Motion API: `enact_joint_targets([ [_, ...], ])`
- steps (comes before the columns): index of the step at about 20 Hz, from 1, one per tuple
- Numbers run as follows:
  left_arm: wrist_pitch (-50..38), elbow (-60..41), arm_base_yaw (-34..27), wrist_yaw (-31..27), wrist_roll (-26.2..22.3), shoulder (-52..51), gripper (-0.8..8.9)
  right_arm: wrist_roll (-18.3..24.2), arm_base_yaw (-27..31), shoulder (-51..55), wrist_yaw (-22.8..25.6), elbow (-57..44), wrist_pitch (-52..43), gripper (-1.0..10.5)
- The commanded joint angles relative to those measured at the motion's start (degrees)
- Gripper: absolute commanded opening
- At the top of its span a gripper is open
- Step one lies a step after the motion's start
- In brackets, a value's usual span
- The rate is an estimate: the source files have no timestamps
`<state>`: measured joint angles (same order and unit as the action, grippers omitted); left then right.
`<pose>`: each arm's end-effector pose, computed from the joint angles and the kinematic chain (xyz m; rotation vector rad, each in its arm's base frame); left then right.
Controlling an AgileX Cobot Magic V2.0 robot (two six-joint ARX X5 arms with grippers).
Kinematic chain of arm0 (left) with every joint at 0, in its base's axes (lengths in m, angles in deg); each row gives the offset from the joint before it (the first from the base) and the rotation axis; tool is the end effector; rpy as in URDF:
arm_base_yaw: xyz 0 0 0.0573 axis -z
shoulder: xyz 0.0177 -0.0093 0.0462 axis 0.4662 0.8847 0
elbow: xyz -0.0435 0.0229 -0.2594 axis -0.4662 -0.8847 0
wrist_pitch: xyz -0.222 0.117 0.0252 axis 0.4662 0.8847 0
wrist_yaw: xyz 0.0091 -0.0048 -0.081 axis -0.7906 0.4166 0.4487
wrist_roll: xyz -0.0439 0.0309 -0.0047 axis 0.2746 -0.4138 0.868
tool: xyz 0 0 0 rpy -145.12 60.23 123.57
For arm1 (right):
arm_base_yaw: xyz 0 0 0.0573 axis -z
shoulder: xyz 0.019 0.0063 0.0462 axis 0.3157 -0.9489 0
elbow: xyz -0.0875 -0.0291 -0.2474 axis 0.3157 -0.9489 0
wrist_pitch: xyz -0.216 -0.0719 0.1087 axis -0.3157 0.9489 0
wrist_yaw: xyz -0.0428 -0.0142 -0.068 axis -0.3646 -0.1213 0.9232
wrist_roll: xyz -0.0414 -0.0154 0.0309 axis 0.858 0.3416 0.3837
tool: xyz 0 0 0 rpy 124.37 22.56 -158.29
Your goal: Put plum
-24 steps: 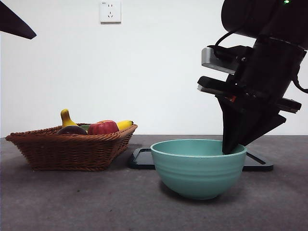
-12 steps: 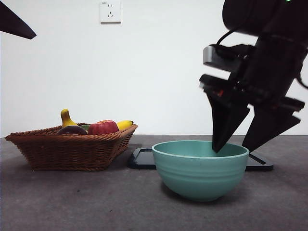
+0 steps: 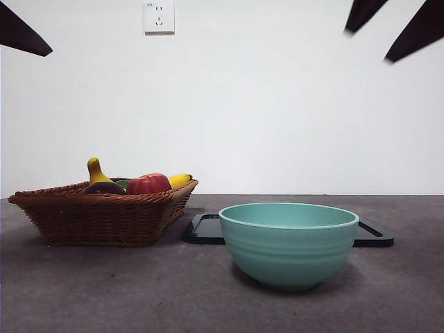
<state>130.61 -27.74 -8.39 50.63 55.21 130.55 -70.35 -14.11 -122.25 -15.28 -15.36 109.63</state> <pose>0.1461 -0.0698 0.3140 -0.0491 0.7749 -0.9622 0.1398 0.0964 0.3192 0.0709 0.8667 0.6426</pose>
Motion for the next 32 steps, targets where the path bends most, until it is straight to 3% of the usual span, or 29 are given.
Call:
enact_joint_targets([
  [1,-0.6,0.4,0.2,0.4,-0.3,0.4,4.28,0.6,-0.4,3.2,-1.5,0.9,3.1,2.9],
  [9,-0.6,0.4,0.2,0.4,-0.3,0.4,4.28,3.4,-0.4,8.2,-6.0,0.9,13.7,2.9],
  [20,-0.6,0.4,0.2,0.4,-0.3,0.4,4.26,3.5,-0.4,8.2,-5.8,0.9,13.6,2.9],
  [22,-0.6,0.4,0.2,0.4,-0.3,0.4,3.01,3.5,-0.4,8.2,-5.9,0.9,13.7,2.5],
  [25,-0.7,0.4,0.2,0.4,-0.3,0.4,0.08,3.7,-0.4,8.2,-5.8,0.9,13.6,0.0],
  [32,-0.7,0.5,0.2,0.4,-0.3,0.4,0.1,3.5,-0.4,8.2,-5.8,0.9,13.3,0.0],
])
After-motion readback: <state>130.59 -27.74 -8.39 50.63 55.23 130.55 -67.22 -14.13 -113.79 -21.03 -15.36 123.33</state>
